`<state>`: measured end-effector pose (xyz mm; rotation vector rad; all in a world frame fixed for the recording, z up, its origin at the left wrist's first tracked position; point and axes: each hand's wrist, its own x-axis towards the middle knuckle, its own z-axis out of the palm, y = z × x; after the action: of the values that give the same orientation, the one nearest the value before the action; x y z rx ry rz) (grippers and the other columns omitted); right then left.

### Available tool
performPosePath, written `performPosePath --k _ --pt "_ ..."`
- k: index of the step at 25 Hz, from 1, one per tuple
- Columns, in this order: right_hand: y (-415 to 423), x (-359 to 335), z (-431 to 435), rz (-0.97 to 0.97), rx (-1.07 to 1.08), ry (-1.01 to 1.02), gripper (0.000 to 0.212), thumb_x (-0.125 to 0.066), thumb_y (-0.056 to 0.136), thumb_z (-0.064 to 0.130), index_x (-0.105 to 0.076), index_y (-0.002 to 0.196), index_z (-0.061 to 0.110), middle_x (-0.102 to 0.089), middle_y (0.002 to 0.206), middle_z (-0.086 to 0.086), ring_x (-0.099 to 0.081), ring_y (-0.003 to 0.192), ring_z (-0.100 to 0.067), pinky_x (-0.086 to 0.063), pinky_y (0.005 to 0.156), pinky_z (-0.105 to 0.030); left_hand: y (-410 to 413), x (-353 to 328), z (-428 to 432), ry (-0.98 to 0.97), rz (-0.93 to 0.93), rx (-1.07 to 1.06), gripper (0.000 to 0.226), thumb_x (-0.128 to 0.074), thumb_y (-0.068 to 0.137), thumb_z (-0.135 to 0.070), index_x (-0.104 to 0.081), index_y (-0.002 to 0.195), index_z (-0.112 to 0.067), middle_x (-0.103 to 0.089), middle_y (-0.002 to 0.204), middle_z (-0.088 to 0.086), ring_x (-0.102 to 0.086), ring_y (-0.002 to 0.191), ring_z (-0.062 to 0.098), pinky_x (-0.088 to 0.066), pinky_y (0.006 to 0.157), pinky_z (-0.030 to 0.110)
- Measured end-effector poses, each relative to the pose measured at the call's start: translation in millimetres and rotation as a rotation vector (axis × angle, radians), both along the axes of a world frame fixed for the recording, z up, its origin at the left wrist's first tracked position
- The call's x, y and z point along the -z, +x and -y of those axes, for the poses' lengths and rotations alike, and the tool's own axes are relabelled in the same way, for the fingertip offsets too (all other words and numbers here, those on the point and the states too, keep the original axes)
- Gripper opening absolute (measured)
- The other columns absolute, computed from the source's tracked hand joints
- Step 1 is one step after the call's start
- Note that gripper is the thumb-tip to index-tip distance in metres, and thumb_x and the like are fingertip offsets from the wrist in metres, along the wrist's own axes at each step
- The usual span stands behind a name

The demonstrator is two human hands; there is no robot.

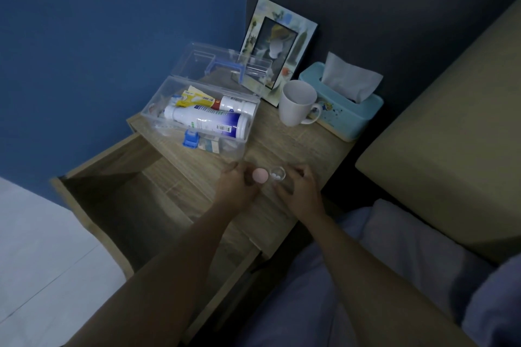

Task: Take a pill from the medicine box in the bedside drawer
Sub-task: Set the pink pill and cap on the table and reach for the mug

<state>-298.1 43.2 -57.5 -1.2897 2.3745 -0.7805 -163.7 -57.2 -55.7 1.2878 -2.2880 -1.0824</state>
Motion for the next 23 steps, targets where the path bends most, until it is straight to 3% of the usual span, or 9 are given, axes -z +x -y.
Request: performPosePath --k 4,9,12,16,20,23 --pt "1 -1 2 0.027 0.020 -0.017 0.043 -0.067 0.083 0.029 -0.058 0.120 0.011 -0.049 0.123 -0.012 -0.049 0.114 -0.025 -0.046 0.095 -0.039 -3 -2 -3 -0.053 0.075 0.039 0.047 -0.070 0.075 -0.038 -0.061 0.115 -0.016 -0.059 0.111 0.010 -0.057 0.101 0.028 -0.048 0.084 0.038" --pt "1 0 4 0.027 0.089 -0.035 0.043 -0.067 0.083 0.024 -0.057 0.121 0.007 -0.050 0.124 -0.013 -0.050 0.114 -0.026 -0.041 0.094 -0.029 -7 -5 -1 -0.054 0.131 0.069 0.046 -0.063 0.081 -0.042 -0.057 0.121 -0.019 -0.056 0.115 0.010 -0.056 0.104 0.029 -0.048 0.085 0.039" --pt "2 2 2 0.033 0.084 -0.011 0.051 -0.069 0.080 0.024 -0.053 0.125 0.007 -0.048 0.128 -0.013 -0.047 0.119 -0.026 -0.039 0.099 -0.031 -5 -7 -3 -0.032 0.052 0.029 0.055 -0.063 0.083 -0.039 -0.050 0.129 -0.013 -0.056 0.119 0.013 -0.055 0.109 0.030 -0.047 0.090 0.040" --pt "4 -2 -3 0.035 0.125 -0.090 0.053 -0.067 0.078 0.021 -0.050 0.126 0.007 -0.049 0.128 -0.016 -0.048 0.118 -0.029 -0.040 0.094 -0.032 9 -2 -6 -0.176 -0.025 0.044 0.035 -0.050 0.093 -0.022 -0.056 0.120 0.000 -0.057 0.121 0.020 -0.054 0.112 0.034 -0.042 0.094 0.037" --pt "-2 -13 19 0.019 0.254 -0.275 0.039 -0.059 0.083 0.016 -0.056 0.121 0.004 -0.056 0.121 -0.018 -0.054 0.110 -0.028 -0.037 0.087 -0.026 16 10 -3 -0.216 0.071 0.108 0.044 -0.040 0.098 -0.023 -0.043 0.137 -0.002 -0.040 0.147 0.018 -0.032 0.139 0.028 -0.022 0.114 0.034" --pt "-17 -19 49 0.147 0.420 -0.344 0.032 -0.052 0.089 0.020 -0.057 0.117 0.004 -0.059 0.118 -0.018 -0.055 0.109 -0.030 -0.039 0.087 -0.027 17 17 -4 -0.281 0.154 0.198 0.051 -0.034 0.099 -0.030 -0.032 0.142 -0.003 -0.031 0.152 0.017 -0.020 0.144 0.026 -0.011 0.117 0.032"
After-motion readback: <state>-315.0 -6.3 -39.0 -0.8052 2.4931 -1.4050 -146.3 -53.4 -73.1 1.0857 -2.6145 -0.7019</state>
